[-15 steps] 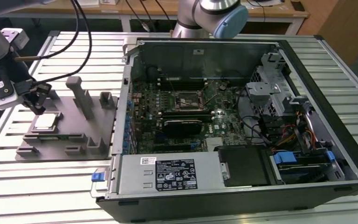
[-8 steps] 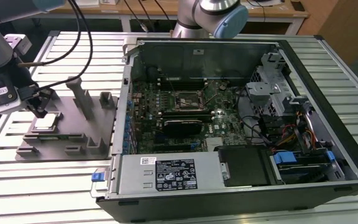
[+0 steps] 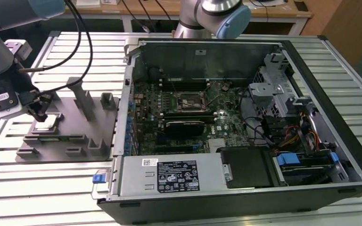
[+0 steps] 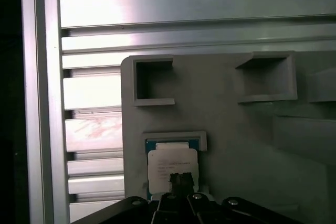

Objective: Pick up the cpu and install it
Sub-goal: 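Pick up the cpu and move it towards the insertion slot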

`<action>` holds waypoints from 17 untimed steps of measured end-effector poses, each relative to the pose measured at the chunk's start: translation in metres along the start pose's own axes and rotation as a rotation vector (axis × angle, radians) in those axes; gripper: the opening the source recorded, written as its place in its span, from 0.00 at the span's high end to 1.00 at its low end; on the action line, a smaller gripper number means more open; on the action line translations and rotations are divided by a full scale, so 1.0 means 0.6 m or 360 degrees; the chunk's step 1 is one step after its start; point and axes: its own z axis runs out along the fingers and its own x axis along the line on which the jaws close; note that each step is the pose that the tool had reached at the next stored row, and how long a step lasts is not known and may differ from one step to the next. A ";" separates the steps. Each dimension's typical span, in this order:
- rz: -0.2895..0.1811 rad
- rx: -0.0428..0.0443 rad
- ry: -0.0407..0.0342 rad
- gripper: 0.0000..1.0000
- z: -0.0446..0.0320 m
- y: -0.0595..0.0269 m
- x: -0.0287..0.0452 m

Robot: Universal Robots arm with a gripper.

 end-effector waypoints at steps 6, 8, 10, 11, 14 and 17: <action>-0.0011 -0.0004 0.0001 0.89 0.014 0.000 0.004; -0.0017 -0.0004 0.0001 0.89 0.016 0.002 0.005; -0.0028 -0.0005 0.0002 0.89 0.018 0.004 0.005; -0.0036 -0.0005 0.0002 0.89 0.018 0.005 0.005; -0.0066 -0.0005 0.0003 0.89 0.021 0.005 0.005; -0.0096 -0.0006 0.0005 0.89 0.023 0.005 0.005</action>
